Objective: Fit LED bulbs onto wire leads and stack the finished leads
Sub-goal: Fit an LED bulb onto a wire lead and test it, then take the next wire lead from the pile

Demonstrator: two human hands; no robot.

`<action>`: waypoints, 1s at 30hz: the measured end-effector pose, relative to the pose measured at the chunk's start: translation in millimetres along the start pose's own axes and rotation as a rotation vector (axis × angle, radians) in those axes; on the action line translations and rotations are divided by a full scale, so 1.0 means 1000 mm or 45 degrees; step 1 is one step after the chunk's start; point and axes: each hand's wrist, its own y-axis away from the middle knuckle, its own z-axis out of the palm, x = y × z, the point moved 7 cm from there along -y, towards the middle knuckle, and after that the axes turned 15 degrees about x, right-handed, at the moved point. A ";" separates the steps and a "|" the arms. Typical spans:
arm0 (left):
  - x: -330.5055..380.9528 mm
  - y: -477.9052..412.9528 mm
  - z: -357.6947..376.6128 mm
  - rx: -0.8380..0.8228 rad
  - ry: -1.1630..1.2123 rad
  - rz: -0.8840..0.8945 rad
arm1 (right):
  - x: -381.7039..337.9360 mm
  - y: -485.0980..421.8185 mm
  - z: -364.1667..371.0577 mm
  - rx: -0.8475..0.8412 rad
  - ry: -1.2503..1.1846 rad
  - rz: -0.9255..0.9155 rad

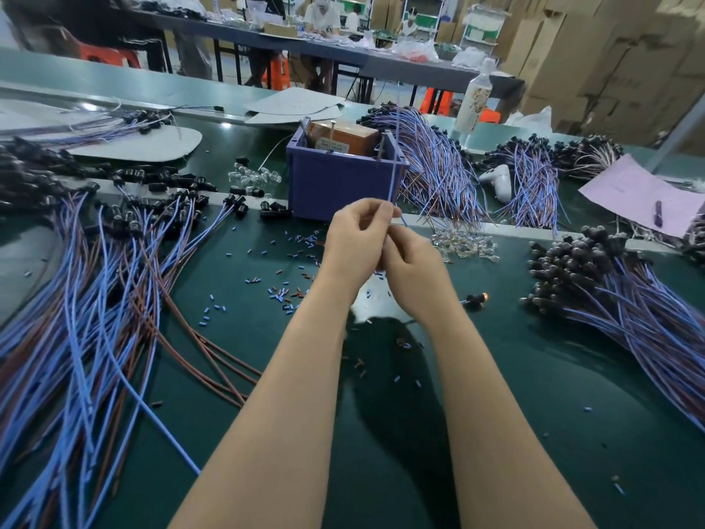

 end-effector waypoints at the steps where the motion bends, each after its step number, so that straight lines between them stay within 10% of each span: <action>1: 0.013 0.001 0.003 -0.020 0.016 0.061 | -0.005 -0.003 -0.007 0.000 0.055 -0.065; 9: 0.111 0.036 0.059 -0.024 -0.254 0.587 | -0.017 -0.018 -0.130 0.658 0.078 -0.171; 14: 0.061 0.102 0.155 -0.647 -0.306 -0.146 | 0.038 0.008 -0.211 1.290 -0.758 0.357; 19: 0.042 0.134 0.227 -0.605 0.536 -0.835 | 0.093 0.049 -0.254 1.580 -0.888 0.610; 30: -0.027 0.175 0.294 -0.709 -0.004 -0.828 | 0.198 0.083 -0.244 1.452 -1.331 1.220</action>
